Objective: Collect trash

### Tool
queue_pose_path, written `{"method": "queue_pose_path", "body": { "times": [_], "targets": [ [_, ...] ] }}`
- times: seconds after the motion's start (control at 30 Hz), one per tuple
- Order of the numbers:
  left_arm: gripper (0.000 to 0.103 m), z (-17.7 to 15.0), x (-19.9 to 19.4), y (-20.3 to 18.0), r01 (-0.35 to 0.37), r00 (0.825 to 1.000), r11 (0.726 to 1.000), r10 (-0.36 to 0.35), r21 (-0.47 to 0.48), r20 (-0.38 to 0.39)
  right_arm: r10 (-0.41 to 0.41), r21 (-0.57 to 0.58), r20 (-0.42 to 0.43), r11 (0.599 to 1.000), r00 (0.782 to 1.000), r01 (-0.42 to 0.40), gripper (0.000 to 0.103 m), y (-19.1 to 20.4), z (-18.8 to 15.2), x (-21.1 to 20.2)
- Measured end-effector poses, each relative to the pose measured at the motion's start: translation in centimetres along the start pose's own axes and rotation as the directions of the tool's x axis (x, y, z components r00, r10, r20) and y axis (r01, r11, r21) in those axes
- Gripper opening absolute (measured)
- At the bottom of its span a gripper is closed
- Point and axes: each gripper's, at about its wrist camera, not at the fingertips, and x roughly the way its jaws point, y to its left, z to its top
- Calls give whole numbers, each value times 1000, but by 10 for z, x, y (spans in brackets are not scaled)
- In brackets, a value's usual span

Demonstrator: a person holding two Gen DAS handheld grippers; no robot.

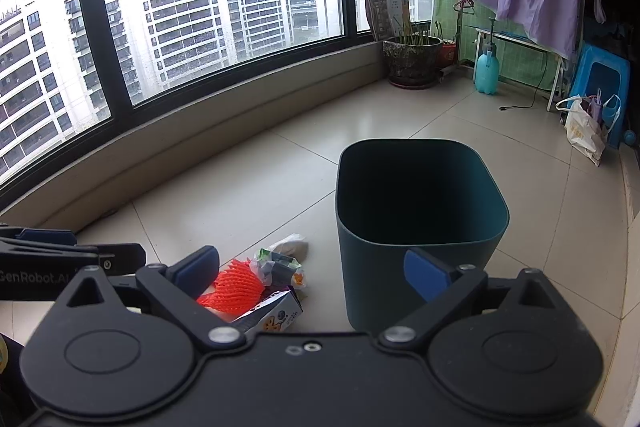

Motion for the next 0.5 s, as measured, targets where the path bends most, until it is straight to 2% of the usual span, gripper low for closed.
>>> {"method": "queue_pose_path", "body": {
  "times": [0.3, 0.5],
  "targets": [
    [86, 1, 0, 0, -2, 1000, 1000, 2, 3, 0, 2, -1, -1, 1000, 1000, -2, 99, 0, -1, 0],
    [87, 1, -1, -2, -15, 1000, 1000, 15, 11, 7, 35, 37, -43, 999, 998, -34, 98, -1, 3, 2]
  ]
}}
